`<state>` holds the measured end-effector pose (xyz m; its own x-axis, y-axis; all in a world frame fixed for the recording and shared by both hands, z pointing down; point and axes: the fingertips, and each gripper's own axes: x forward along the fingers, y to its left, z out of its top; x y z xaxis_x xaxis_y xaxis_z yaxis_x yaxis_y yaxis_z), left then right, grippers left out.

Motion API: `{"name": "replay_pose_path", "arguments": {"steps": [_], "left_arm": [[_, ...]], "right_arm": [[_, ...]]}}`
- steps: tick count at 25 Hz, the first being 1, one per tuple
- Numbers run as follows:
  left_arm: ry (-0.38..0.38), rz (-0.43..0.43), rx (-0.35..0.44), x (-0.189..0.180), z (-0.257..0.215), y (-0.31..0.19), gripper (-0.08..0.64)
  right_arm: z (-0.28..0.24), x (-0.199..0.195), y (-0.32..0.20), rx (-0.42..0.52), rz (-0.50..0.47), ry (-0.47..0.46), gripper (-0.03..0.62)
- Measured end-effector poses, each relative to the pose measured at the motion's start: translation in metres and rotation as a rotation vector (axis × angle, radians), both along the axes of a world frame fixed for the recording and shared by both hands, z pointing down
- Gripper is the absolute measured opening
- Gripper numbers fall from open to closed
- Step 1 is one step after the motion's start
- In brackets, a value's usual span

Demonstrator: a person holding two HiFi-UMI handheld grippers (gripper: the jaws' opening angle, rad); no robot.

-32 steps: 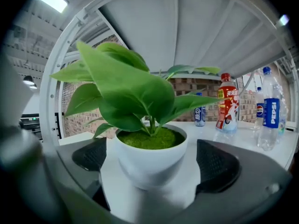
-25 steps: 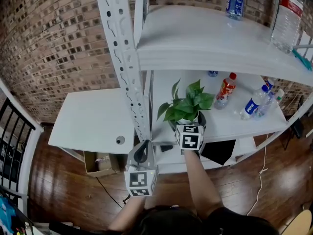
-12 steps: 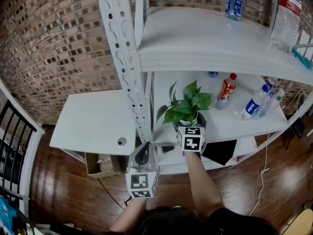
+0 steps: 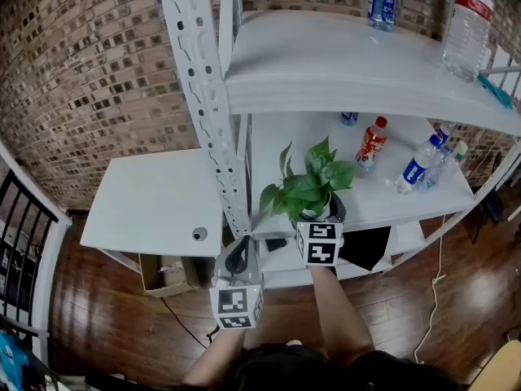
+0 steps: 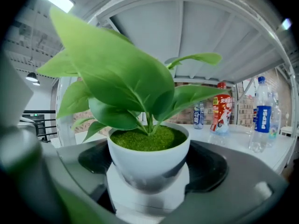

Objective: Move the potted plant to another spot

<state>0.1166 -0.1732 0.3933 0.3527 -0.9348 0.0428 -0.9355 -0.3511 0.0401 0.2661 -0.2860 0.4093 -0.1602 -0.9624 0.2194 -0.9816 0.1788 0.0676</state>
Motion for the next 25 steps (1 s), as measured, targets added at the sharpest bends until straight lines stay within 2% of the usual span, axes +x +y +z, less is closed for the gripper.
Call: {"name": "replay_pose_path", "arguments": {"steps": [6,11,19,25], "left_arm": [[0.002,0.029,0.002,0.017,0.0,0.012,0.014],[-0.005,0.029,0.004,0.018,0.003,0.023,0.014],[-0.005,-0.087,-0.026,-0.015,0.019,0.045,0.014],[-0.01,-0.184,-0.034,-0.063,0.029,0.058,0.014]], "right_arm": [[-0.005,0.004,0.037,0.008,-0.001,-0.011,0.472],[-0.014,-0.003,0.082,0.018,-0.046,-0.025,0.472],[-0.002,-0.031,0.139,-0.008,-0.157,-0.034,0.472],[0.01,-0.083,0.157,-0.023,-0.266,-0.031,0.472]]}}
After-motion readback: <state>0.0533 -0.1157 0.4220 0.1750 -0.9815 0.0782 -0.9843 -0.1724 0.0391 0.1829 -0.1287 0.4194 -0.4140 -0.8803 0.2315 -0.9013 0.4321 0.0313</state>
